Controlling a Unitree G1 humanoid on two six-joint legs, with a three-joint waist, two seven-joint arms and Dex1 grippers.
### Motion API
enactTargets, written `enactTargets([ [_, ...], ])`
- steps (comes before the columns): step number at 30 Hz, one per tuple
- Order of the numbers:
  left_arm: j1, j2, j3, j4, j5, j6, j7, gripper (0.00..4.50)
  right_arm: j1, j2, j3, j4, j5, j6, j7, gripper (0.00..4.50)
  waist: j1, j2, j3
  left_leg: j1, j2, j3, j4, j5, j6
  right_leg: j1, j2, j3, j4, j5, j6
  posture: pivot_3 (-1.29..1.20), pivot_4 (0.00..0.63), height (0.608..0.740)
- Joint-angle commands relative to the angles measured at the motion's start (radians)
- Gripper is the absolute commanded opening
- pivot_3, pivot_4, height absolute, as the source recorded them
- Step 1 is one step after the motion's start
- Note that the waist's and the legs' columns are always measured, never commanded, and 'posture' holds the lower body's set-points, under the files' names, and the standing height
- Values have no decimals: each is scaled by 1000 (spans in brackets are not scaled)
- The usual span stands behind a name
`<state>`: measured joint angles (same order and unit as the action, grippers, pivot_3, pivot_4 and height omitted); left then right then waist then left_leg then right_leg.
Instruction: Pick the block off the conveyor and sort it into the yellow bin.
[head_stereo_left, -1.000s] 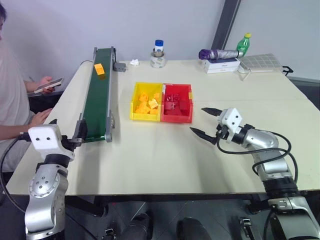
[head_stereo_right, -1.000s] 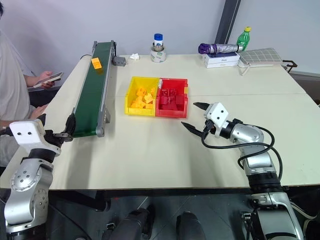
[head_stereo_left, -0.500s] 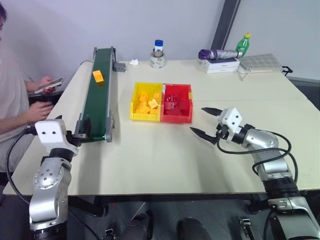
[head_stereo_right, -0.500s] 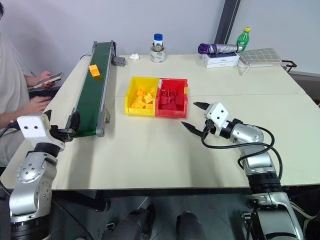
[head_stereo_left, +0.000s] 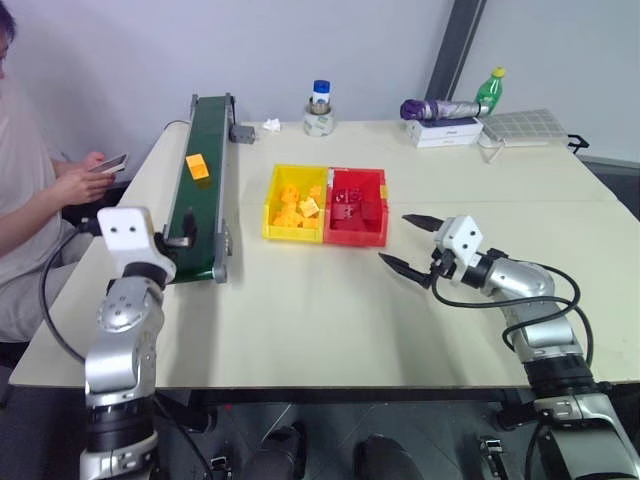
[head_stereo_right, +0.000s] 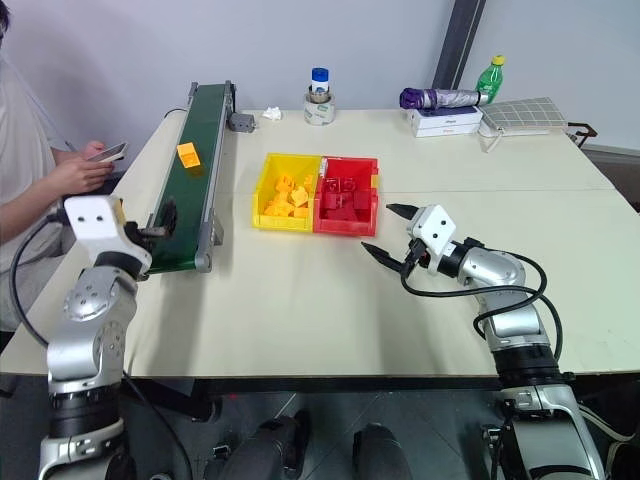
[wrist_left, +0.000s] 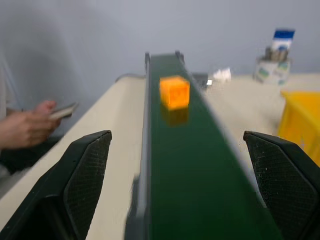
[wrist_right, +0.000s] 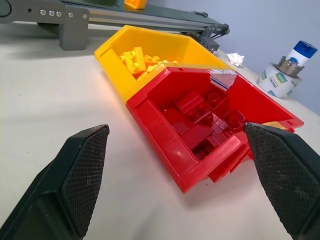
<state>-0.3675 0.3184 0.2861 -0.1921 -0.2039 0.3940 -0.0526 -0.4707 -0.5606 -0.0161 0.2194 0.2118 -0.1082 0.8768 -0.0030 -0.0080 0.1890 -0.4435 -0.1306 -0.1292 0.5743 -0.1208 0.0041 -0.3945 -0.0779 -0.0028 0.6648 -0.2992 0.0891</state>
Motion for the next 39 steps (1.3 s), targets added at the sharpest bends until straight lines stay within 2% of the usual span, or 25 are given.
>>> enactTargets([
  [1, -114, 18, -18, 84, 57, 37, 59, 4457, -14, 4, -16, -30, 11, -11, -8, 4500, 7, 0, 0, 0, 0, 0, 0, 0, 0, 0, 0, 0, 0, 1, 2, 0, 150, 740],
  [12, -361, 3, -53, 418, 116, -21, 125, 4457, -1, 7, -13, -45, 8, -7, -20, 4500, 14, 0, 0, 0, 0, 0, 0, 0, 0, -1, 1, 0, 0, 2, 5, 0, 150, 740],
  [20, -433, -21, -62, 567, 125, -36, 134, 4457, 7, 5, -17, -66, 13, 4, -25, 4500, 14, 0, 0, 0, 0, 0, 1, 0, 0, 0, 1, 0, 0, 4, 7, 0, 150, 740],
  [26, -436, -43, -60, 597, 110, -3, 145, 4457, 5, 8, -16, -72, 13, 9, -29, 4500, 14, 0, 0, -1, 0, 0, 1, 0, 0, 0, 1, 0, 0, 4, 7, 0, 150, 740],
  [31, -423, -64, -53, 557, 99, 28, 163, 2130, 9, 4, -17, -72, 13, 9, -29, 4500, 14, 0, 0, 0, 0, 0, 1, 0, 0, 0, 1, 0, 0, 4, 7, 0, 150, 740],
  [32, -422, -66, -54, 551, 98, 29, 163, 1518, 10, 4, -17, -72, 13, 10, -28, 4500, 14, 0, 0, 0, 0, 0, 1, 0, 0, 0, 1, 0, 0, 4, 7, 0, 150, 740],
  [33, -424, -73, -51, 540, 91, 26, 162, 1292, 9, 3, -18, -72, 13, 9, -28, 4500, 14, 0, 0, -1, 0, 0, 1, 0, 0, 0, 1, 0, 0, 4, 7, 0, 150, 740],
  [36, -443, -92, -63, 506, 71, -5, 125, 1337, 6, 2, -19, -66, 13, 8, -27, 4500, 15, 0, 0, -1, 0, 0, 2, 0, 0, 0, 1, 0, 0, 4, 8, 0, 150, 740],
  [39, -500, -138, -134, 501, 64, -64, 39, 1337, 3, 4, -18, -63, 12, 7, -29, 4500, 18, -1, 0, -1, 0, 0, 2, 0, 0, 0, 1, 0, 0, 4, 8, 0, 150, 740],
])
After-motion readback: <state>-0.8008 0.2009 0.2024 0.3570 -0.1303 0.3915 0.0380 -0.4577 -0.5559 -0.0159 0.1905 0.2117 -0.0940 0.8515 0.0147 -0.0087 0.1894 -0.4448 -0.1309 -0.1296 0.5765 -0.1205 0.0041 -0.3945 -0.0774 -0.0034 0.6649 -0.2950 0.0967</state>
